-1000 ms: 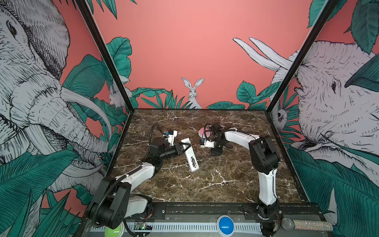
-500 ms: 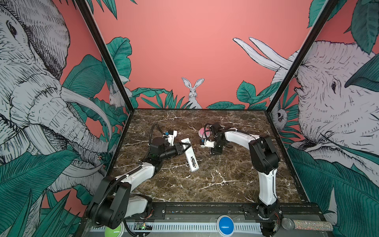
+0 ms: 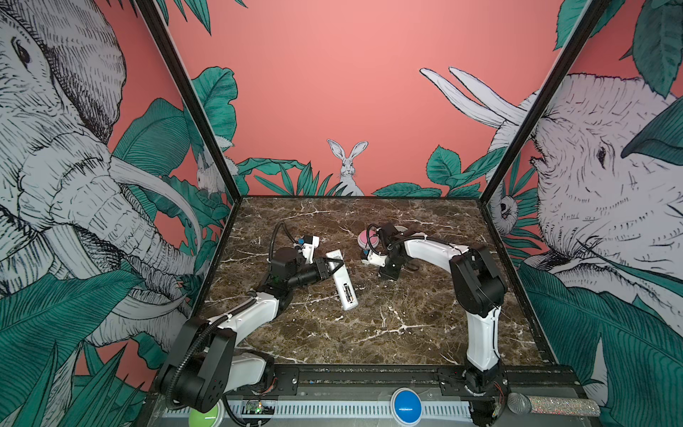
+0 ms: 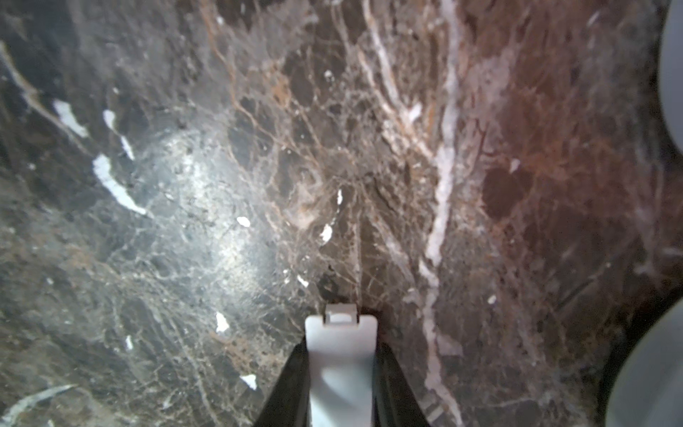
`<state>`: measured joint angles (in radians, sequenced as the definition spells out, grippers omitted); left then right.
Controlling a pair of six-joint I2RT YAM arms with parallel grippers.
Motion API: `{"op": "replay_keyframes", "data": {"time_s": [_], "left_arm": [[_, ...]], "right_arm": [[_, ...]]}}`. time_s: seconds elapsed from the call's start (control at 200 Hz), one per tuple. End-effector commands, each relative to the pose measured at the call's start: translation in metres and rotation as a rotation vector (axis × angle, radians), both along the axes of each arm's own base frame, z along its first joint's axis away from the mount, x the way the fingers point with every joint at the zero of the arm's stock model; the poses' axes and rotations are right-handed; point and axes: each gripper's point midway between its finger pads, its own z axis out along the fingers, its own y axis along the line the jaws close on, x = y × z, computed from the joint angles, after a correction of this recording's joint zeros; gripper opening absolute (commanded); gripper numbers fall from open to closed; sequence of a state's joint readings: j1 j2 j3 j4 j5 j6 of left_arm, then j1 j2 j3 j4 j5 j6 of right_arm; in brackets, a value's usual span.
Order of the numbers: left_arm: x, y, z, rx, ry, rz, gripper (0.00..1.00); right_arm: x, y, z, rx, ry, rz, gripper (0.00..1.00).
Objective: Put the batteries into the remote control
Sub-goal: 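Lower the right gripper and close it on the white battery cover, then lift the battery cover with the right gripper toward the remote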
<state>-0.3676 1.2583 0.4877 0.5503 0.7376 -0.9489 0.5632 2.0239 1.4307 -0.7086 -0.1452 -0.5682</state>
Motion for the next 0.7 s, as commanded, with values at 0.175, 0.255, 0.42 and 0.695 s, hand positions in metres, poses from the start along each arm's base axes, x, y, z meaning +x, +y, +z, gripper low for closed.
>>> {"op": "replay_keyframes", "data": {"time_s": [0.175, 0.255, 0.42, 0.695], "left_arm": [[0.001, 0.001, 0.011, -0.010, -0.054, 0.000, 0.00], [0.001, 0.001, 0.011, -0.010, -0.056, -0.004, 0.00], [-0.002, 0.001, 0.009, -0.006, -0.060, -0.011, 0.00], [-0.005, 0.002, 0.008, -0.001, -0.070, -0.017, 0.00]], "right_arm": [[-0.019, 0.001, 0.022, 0.050, 0.016, -0.350, 0.26], [-0.024, 0.002, 0.022, 0.093, 0.031, -0.466, 0.25], [-0.035, 0.003, 0.015, 0.168, 0.077, -0.663, 0.25], [-0.043, -0.003, -0.001, 0.152, 0.029, -0.806, 0.25]]}}
